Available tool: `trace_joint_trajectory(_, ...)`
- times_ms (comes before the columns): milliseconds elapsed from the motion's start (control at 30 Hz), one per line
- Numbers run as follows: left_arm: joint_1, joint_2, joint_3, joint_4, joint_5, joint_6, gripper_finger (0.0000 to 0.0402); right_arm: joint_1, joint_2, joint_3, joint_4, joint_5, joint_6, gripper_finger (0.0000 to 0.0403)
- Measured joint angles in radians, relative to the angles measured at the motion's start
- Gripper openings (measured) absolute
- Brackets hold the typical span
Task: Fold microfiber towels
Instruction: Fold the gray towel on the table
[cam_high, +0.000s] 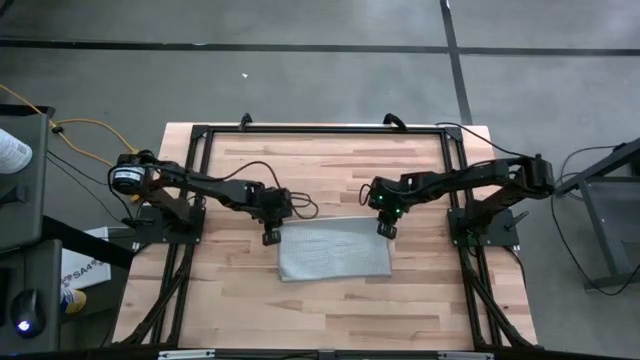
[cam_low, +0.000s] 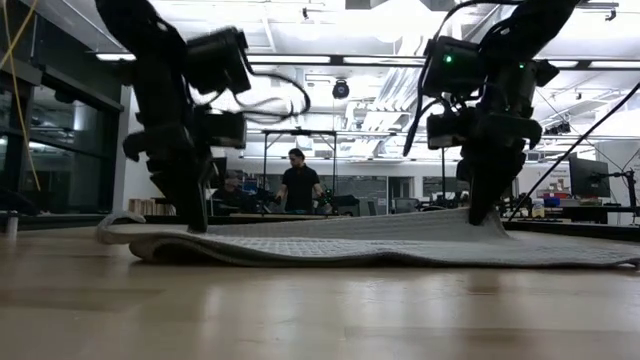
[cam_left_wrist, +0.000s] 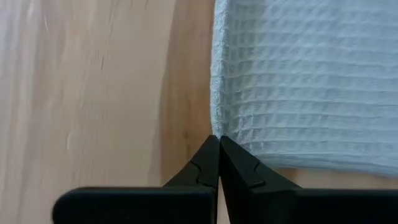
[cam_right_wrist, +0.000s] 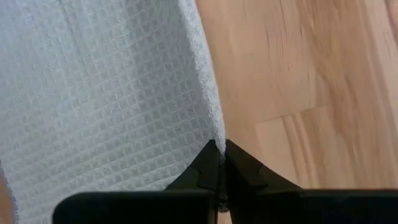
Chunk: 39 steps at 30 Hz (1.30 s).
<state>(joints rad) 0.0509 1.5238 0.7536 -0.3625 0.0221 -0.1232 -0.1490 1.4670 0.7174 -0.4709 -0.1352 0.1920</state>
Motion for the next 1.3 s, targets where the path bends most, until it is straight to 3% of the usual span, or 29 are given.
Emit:
trace_joint_trajectory(400, -0.141, -0.089, 0.046, -0.029, -0.097, -0.070, 0.0000, 0.077, -0.001, 0.000, -0.019, 0.079, 0.052, 0.0004)
trace_joint_trajectory(1300, -0.394, -0.088, 0.060, -0.022, -0.219, -0.276, 0.0000, 0.367, -0.009, 0.000, -0.019, 0.192, 0.251, 0.0004)
